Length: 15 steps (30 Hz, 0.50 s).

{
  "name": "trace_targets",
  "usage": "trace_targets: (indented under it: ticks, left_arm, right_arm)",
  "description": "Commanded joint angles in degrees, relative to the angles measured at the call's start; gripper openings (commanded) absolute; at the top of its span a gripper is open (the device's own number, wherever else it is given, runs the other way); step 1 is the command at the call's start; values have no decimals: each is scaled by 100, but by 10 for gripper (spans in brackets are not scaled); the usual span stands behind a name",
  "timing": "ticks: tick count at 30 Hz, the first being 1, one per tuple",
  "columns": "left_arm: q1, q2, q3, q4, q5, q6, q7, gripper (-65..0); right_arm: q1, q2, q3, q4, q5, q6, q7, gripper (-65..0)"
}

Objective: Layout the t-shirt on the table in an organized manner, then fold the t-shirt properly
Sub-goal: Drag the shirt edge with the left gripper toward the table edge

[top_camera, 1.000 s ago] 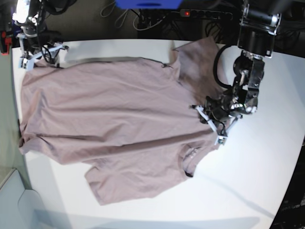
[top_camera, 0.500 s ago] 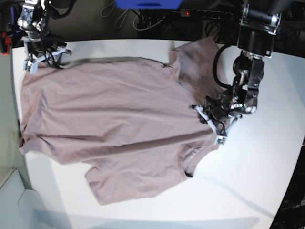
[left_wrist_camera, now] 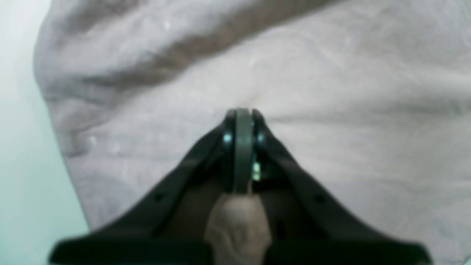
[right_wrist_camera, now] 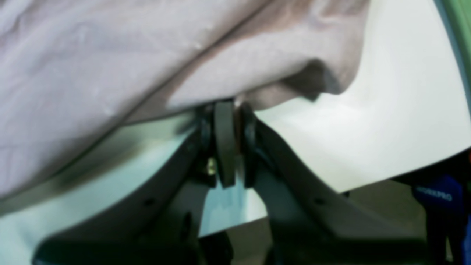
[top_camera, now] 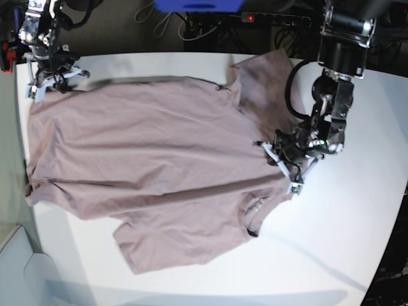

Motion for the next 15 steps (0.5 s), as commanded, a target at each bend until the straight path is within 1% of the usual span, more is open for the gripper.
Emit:
trace_targets:
  ticks: [1, 8, 9, 15]
  left_arm:
    - [-137, -39, -19, 78, 3, 31, -66, -648]
    - [-163, -74, -19, 78, 3, 31, -66, -648]
    - [-163, -74, -19, 78, 3, 31, -66, -648]
    - [-163, -74, -19, 78, 3, 31, -66, -648]
  right_arm:
    - [-107, 18, 148, -12, -35, -9, -343, -650]
    - [-107, 70, 1177, 586, -35, -9, -343, -650]
    - [-107, 114, 1274, 700, -27, -9, -343, -650]
    - [-98, 141, 1696, 1087, -27, -9, -343, -650]
